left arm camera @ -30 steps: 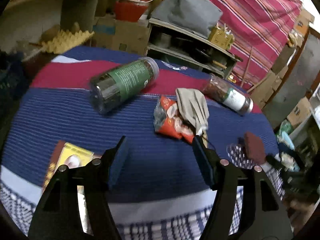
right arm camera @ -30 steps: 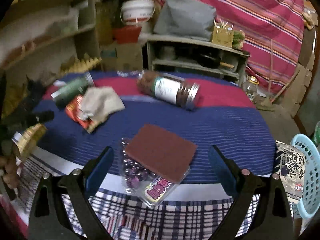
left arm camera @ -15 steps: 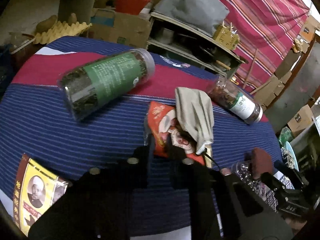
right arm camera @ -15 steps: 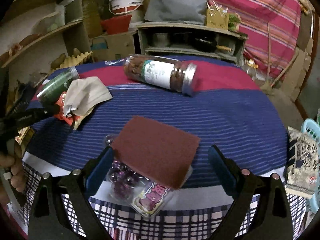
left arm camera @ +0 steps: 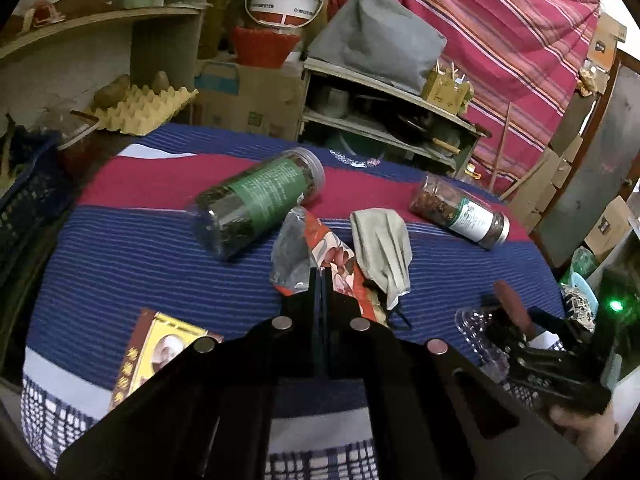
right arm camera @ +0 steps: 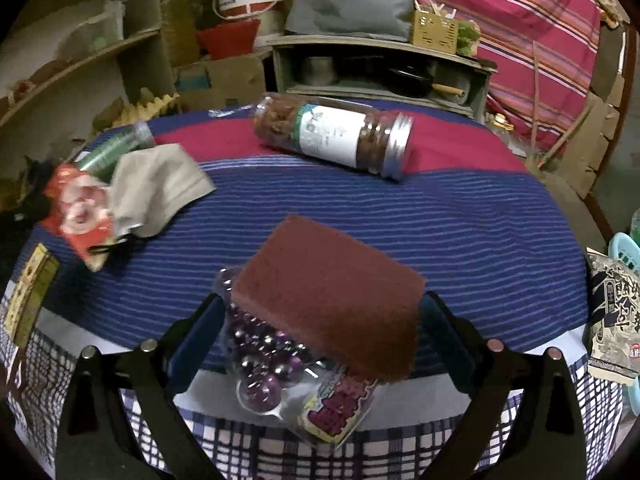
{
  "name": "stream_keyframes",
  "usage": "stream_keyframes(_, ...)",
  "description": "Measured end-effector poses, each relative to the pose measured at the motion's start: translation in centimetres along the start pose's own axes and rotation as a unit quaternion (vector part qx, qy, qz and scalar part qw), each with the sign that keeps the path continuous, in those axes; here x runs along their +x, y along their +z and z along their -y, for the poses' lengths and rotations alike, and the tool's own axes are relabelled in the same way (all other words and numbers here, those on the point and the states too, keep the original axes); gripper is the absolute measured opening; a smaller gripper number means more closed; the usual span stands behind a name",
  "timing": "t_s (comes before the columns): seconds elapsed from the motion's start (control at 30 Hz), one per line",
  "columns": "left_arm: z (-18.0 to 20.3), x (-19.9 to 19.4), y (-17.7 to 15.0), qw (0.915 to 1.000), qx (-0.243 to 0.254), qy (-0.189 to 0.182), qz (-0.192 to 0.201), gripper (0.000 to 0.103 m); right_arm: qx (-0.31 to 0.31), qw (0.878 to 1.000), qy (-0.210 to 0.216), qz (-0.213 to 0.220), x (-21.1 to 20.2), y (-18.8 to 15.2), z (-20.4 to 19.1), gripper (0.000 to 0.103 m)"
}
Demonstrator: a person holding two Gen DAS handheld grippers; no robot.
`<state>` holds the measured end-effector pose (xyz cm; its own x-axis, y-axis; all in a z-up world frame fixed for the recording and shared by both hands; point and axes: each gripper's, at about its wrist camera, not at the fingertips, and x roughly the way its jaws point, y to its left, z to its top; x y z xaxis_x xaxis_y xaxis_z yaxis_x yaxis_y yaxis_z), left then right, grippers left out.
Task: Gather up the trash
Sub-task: 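Grasp the red snack bag with the left tool while the right tool grasps a brown scouring pad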
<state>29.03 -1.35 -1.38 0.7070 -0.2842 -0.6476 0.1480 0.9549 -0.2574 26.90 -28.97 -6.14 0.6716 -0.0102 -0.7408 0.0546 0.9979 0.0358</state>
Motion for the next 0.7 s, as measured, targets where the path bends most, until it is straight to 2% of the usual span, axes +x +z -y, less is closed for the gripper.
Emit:
stream_keyframes(0.23,0.6,-3.2,-0.7,0.9998,0.006,-0.013,0.017,0.0,0.033,0.999,0.005,0.021,-0.7,0.2,1.9,0.096)
stream_keyframes(0.4,1.1,-4.4,-0.9,0.9994,0.015,-0.018,0.025,0.0,0.025,1.0,-0.001,0.002,0.3,0.2,1.9,0.095)
stream_keyframes(0.53,1.1,-4.7,-0.9,0.9993,0.018,-0.014,0.029,0.0,0.039,0.999,0.011,0.001,0.6,0.4,2.1,0.095)
stream_keyframes(0.57,1.0,-4.8,-0.8,0.9993,0.019,-0.013,0.03,0.0,0.04,0.999,0.012,0.002,0.6,0.4,2.2,0.094)
stream_keyframes(0.6,1.0,-4.8,-0.8,0.9993,0.019,-0.012,0.03,0.0,0.042,0.999,0.015,0.003,0.5,0.4,2.2,0.087)
stream_keyframes(0.7,1.1,-5.2,-0.6,0.9991,0.023,-0.007,0.035,0.0,0.053,0.998,0.021,0.008,0.1,0.5,2.6,0.087)
